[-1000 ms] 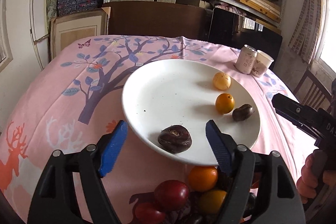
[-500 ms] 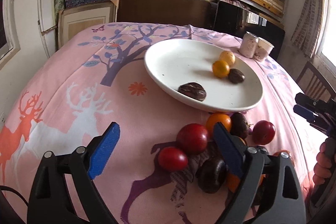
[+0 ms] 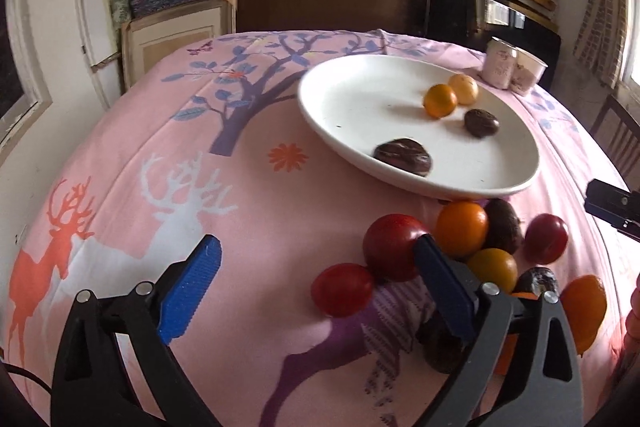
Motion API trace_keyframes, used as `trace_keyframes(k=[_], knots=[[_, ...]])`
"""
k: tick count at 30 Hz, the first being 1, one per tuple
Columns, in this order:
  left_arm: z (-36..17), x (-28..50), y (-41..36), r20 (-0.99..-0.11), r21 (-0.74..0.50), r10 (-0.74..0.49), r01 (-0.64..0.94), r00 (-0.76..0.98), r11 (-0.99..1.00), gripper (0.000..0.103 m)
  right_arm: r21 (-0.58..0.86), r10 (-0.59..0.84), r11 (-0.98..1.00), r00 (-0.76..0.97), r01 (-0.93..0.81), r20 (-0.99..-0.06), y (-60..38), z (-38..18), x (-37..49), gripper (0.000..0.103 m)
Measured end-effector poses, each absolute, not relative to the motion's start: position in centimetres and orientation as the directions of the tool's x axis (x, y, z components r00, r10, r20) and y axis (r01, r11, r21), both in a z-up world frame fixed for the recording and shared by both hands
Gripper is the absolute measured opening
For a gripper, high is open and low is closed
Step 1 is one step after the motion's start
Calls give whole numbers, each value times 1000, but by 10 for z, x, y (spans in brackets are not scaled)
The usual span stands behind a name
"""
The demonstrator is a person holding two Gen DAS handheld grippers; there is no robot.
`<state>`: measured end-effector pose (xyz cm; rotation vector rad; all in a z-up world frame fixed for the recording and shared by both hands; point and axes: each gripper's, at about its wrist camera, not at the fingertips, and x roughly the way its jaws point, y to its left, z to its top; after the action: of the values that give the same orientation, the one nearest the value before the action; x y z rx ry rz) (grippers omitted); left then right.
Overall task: Organize fruits
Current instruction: 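Grasp a red plum with the left tool while the right tool grasps a red plum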
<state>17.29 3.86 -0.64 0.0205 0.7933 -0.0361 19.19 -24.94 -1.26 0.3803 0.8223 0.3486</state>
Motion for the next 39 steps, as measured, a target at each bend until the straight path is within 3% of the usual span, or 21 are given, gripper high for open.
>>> trace_keyframes(k=[4,6,12,16,22,24,26,29,33,39], knots=[[-9,179,20,-727,-3,-109,155,678,988,70,454,479,868,578,-200,-661,-236,-19,193,58],[-11,182,21,-735,-53,-161,182,659,982,65,476,507,854,549,-212,-665,-232,-23,194,51],[-15,185,18,-735,-158,-301,278,607,948,64,562,594,795,483,-228,-644,-228,-29,195,50],[-15,182,12,-736,-154,-314,303,600,940,55,614,641,756,444,-225,-626,-227,-33,197,46],[-14,178,10,-738,-146,-299,289,605,946,47,638,675,731,386,-241,-629,-212,-39,199,46],[-14,179,10,-738,-150,-301,289,604,946,47,632,666,739,395,-235,-632,-210,-39,199,37],[-14,179,10,-736,-150,-301,288,607,946,46,633,667,737,399,-236,-629,-210,-38,198,37],[-11,175,7,-727,-114,-272,281,630,953,37,595,632,766,449,-243,-631,-213,-30,194,36],[1,167,8,-686,-57,-214,242,695,969,36,578,598,783,535,-231,-596,-229,-16,190,36],[14,164,20,-654,-97,-222,210,723,973,36,585,584,783,574,-212,-574,-242,-10,191,36]])
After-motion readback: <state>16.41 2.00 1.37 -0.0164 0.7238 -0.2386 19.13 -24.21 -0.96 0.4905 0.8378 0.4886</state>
